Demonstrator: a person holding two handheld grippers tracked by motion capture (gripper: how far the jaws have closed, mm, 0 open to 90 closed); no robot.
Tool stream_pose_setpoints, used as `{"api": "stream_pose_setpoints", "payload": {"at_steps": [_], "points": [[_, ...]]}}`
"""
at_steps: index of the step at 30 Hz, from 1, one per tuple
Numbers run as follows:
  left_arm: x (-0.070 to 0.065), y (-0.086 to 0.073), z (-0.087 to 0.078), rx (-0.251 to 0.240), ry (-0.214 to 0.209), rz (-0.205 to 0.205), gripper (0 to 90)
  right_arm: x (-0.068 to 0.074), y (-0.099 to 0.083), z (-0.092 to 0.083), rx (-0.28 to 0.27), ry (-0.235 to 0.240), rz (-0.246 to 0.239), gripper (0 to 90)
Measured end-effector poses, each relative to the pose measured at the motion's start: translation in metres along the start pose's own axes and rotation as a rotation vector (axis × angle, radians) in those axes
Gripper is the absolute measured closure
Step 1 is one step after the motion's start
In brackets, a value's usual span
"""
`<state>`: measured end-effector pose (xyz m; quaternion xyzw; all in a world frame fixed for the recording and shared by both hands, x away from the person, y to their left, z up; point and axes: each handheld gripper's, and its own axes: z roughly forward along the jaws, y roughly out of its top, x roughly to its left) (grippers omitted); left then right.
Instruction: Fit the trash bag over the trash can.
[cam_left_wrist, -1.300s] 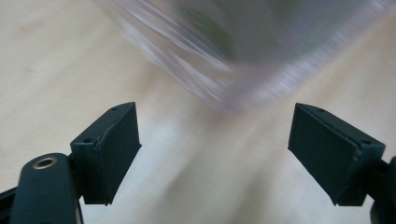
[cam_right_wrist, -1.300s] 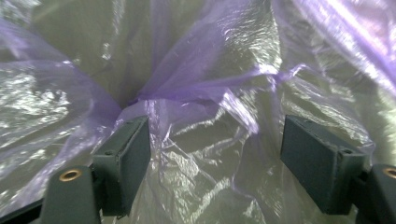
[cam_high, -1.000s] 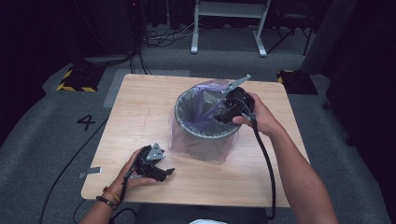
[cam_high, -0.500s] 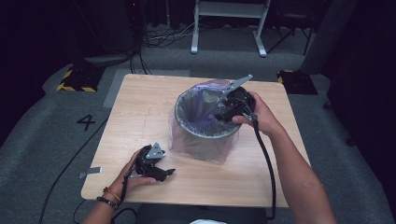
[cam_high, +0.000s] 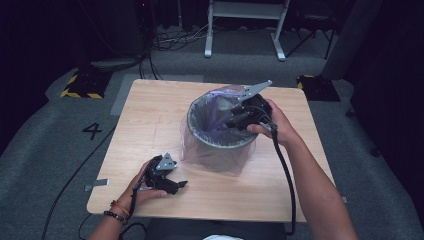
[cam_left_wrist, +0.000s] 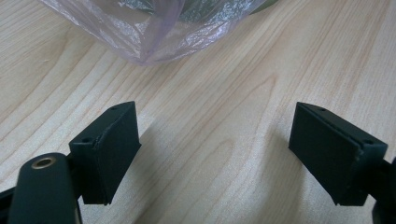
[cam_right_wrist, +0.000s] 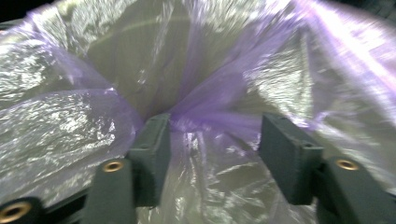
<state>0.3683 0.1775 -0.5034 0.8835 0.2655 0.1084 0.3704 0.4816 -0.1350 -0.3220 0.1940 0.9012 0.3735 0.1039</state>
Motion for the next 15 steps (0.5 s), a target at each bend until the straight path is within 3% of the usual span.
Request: {"api": "stream_pose_setpoints", "payload": {"at_steps": [4, 15], "points": [[0.0, 0.0, 0.0, 0.0, 0.0, 0.0, 15.9, 0.002, 0.002, 0.01, 0.078, -0.003, 0.003, 28.5], [0.0, 0.0, 0.0, 0.001, -0.001, 0.002, 15.9, 0.004, 0.004, 0.019, 0.211, -0.044, 0.005, 27.6]]}}
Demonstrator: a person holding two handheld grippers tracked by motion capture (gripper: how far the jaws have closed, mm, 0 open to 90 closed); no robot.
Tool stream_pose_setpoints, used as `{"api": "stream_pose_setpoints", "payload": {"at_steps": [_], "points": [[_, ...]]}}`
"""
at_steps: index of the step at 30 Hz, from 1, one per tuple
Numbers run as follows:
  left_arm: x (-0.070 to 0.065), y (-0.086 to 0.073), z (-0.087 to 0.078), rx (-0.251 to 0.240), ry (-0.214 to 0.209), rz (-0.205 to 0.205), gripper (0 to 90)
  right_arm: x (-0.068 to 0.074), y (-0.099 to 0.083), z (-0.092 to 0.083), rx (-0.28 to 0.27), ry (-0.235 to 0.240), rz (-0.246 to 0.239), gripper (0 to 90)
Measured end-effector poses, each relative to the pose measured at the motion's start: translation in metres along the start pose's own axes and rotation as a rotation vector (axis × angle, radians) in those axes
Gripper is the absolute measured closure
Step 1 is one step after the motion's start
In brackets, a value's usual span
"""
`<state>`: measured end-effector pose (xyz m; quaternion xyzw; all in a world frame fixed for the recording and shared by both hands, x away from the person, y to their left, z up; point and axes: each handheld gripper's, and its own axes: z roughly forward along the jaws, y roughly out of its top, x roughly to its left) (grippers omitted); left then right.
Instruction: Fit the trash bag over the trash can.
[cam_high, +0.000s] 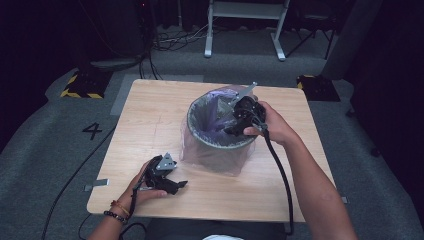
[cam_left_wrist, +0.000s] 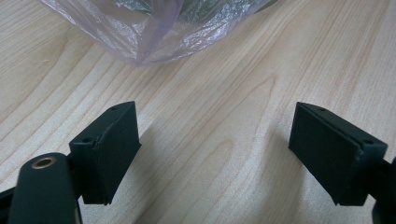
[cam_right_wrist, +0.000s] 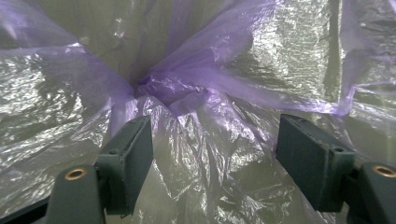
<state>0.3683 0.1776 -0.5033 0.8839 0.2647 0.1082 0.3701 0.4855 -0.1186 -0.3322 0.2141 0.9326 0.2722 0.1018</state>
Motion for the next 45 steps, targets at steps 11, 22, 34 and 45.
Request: {"api": "stream_pose_setpoints", "payload": {"at_steps": [11, 22, 34, 45], "points": [[0.0, 0.0, 0.0, -0.001, 0.0, -0.003, 15.9, -0.002, -0.004, -0.011, -0.1, 0.001, 0.049, 25.4], [0.0, 0.0, 0.0, -0.001, -0.001, -0.003, 15.8, -0.002, -0.009, -0.021, -0.179, -0.001, 0.064, 24.9], [0.0, 0.0, 0.0, -0.001, -0.001, -0.004, 15.8, 0.001, -0.019, -0.035, -0.285, 0.012, 0.038, 24.5], [0.0, 0.0, 0.0, -0.001, 0.0, -0.004, 15.8, 0.004, -0.025, -0.043, -0.329, -0.008, 0.021, 24.3]]}}
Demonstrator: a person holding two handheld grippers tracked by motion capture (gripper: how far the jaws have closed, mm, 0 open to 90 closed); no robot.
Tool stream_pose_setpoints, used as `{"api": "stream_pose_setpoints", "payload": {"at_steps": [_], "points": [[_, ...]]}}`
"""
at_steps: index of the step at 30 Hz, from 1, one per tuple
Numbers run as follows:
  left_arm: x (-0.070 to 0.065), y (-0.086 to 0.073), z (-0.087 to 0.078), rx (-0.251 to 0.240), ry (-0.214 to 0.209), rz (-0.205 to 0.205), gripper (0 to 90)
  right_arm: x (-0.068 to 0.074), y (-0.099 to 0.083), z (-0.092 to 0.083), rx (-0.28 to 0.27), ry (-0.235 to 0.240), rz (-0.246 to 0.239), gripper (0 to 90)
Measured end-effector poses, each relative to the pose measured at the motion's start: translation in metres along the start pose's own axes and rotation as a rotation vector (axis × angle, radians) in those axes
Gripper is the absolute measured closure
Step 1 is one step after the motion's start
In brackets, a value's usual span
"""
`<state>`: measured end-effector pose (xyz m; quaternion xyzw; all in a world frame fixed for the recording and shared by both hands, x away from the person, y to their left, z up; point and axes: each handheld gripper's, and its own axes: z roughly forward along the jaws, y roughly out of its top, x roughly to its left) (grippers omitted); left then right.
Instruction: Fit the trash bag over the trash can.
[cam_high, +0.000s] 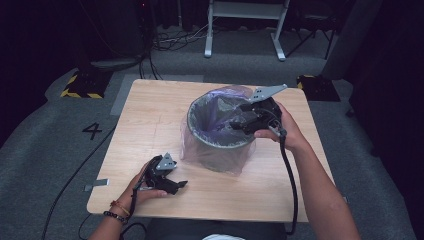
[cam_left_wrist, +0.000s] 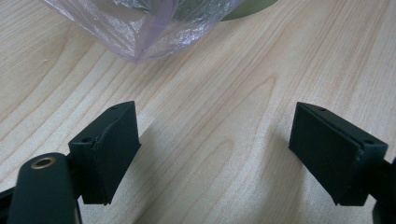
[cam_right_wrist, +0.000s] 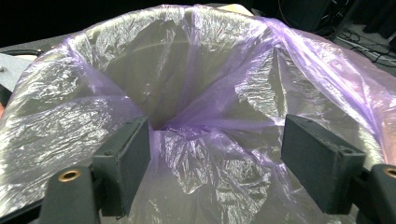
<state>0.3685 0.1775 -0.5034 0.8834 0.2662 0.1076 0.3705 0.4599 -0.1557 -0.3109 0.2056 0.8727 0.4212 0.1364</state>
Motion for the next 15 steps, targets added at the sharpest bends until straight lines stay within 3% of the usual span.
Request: {"api": "stream_pose_setpoints", "payload": {"at_steps": [8, 15], "points": [[0.0, 0.0, 0.0, 0.001, 0.001, -0.001, 15.5, 0.006, -0.002, -0.01, -0.032, -0.015, -0.041, 24.4], [0.0, 0.0, 0.0, 0.0, 0.001, -0.001, 15.5, 0.009, -0.006, -0.019, -0.034, -0.043, -0.045, 26.0]]}}
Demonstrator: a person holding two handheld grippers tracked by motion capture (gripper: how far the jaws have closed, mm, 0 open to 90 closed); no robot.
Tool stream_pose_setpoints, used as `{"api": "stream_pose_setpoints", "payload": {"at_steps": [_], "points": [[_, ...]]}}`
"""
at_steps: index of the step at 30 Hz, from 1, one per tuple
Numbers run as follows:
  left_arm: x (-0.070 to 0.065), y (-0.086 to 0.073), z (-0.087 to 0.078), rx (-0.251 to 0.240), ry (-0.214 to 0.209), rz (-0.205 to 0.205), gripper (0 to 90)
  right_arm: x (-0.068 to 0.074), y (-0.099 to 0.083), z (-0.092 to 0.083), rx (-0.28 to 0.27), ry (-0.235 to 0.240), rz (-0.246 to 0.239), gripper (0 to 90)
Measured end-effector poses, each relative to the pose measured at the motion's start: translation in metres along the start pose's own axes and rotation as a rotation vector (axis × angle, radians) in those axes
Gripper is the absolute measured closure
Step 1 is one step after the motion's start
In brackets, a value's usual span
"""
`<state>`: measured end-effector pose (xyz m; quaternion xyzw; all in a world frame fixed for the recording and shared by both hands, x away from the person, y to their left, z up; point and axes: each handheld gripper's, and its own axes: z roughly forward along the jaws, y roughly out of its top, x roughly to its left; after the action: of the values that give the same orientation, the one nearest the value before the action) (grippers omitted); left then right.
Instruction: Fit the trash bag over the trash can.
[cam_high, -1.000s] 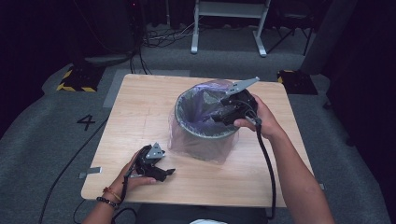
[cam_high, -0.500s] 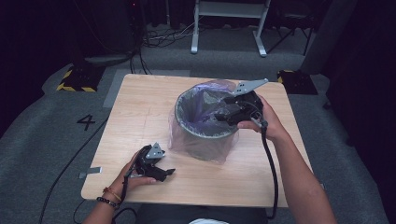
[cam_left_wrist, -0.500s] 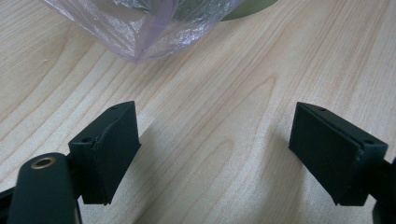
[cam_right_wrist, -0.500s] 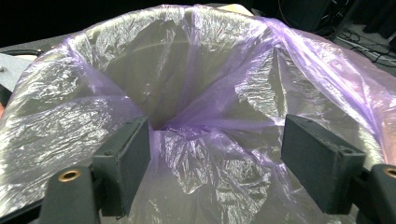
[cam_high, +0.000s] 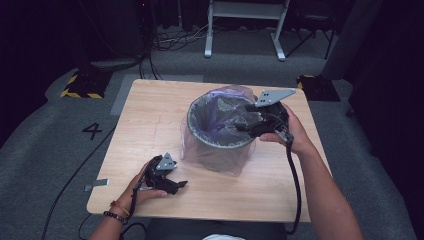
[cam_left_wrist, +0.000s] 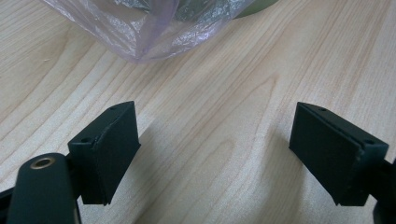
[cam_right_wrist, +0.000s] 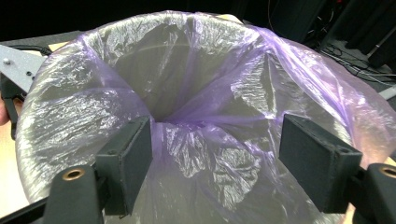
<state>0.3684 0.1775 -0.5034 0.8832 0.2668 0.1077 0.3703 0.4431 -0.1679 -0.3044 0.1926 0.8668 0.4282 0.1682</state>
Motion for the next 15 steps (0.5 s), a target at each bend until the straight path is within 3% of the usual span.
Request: {"api": "stream_pose_setpoints", "payload": {"at_steps": [15], "points": [[0.0, 0.0, 0.0, 0.0, 0.001, 0.001, 15.5, 0.004, -0.005, -0.014, -0.008, -0.016, -0.015, 24.9]]}}
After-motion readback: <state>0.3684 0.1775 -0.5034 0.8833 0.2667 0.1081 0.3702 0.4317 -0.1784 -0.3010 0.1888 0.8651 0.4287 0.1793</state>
